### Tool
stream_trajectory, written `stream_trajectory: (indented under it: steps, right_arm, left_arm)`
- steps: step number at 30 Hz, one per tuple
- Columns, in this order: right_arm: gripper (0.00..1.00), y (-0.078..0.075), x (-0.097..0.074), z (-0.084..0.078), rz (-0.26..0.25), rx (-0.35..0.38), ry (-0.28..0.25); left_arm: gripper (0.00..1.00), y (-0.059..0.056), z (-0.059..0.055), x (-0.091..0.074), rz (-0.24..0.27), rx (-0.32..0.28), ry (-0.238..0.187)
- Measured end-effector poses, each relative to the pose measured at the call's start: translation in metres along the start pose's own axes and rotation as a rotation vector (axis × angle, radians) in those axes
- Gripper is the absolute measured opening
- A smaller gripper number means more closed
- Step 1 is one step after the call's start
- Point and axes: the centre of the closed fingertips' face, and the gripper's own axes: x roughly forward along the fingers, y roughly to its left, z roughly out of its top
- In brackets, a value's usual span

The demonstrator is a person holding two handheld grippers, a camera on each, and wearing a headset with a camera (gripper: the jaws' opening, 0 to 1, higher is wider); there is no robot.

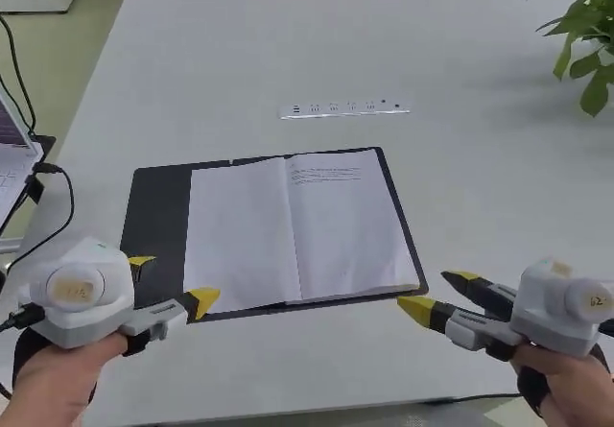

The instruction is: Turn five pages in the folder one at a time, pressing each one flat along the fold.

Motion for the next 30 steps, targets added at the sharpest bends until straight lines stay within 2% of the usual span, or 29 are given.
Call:
stream_trajectory:
  steps: [12,18,20,23,26,30]
  right_arm:
    - [0.60,-0.003,-0.009,-0.004,-0.010,0.030,-0.017]
    - [0.61,-0.006,-0.013,-0.002,-0.019,0.033,-0.024]
    - [0.61,-0.006,-0.014,-0.002,-0.020,0.033,-0.023]
    - [0.62,-0.007,-0.015,-0.002,-0.022,0.036,-0.023]
    - [0.63,-0.008,-0.015,-0.003,-0.024,0.037,-0.020]
    - [0.63,-0.009,-0.015,-0.002,-0.024,0.031,-0.017]
  left_arm:
    - [0.60,-0.029,0.022,0.028,-0.076,0.048,-0.008]
    - [0.59,-0.044,0.028,0.043,-0.117,0.075,-0.003]
    - [0.59,-0.047,0.032,0.051,-0.131,0.081,-0.002]
    - [0.59,-0.059,0.038,0.063,-0.158,0.092,-0.001]
    - [0.59,-0.065,0.043,0.076,-0.180,0.104,0.002]
    - [0.59,-0.086,0.049,0.097,-0.228,0.128,0.012]
